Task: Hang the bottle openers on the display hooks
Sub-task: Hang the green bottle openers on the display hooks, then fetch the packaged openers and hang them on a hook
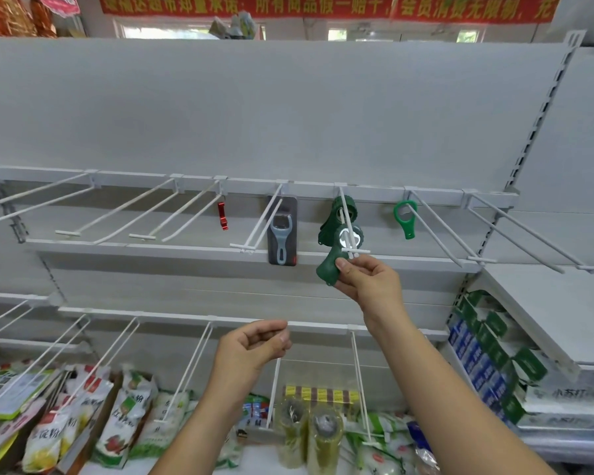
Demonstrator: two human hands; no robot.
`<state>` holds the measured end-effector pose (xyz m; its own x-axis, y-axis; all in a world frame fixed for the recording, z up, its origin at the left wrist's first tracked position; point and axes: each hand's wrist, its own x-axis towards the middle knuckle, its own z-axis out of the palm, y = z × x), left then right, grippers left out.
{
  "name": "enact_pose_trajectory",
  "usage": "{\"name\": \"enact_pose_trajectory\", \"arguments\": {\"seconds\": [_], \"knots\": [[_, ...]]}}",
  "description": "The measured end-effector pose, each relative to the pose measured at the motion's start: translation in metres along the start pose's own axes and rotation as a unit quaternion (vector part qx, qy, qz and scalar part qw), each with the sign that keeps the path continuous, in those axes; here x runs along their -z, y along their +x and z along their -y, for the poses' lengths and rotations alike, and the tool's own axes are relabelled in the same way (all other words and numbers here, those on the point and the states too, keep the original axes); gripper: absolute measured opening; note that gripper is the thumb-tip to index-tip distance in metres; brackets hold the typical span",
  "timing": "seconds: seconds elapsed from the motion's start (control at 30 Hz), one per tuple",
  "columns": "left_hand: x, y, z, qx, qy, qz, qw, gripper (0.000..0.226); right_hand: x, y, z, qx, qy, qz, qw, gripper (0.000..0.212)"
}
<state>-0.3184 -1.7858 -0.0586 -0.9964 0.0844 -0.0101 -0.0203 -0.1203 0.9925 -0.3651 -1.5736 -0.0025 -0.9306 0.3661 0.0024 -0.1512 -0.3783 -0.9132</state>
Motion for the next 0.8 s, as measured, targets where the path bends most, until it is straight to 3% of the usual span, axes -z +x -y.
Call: {"name": "enact_pose_trajectory", "arguments": {"seconds": [0.43, 0.73, 0.8], "knots": [[0.027, 0.021, -0.001, 0.0, 0.002, -0.021, 1.0, 0.023, -0.017, 0.079, -0.013, 0.018, -0.082, -0.06, 0.995, 0.011], [0.035, 0.029, 0.004, 0.004, -0.002, -0.013, 1.0, 0.023, -0.011, 0.083, -0.027, -0.033, -0.08, -0.084, 0.993, 0.02], [0.032, 0.029, 0.005, 0.008, -0.012, -0.008, 1.0, 0.024, -0.004, 0.069, -0.039, -0.032, -0.123, -0.069, 0.989, 0.016]]}}
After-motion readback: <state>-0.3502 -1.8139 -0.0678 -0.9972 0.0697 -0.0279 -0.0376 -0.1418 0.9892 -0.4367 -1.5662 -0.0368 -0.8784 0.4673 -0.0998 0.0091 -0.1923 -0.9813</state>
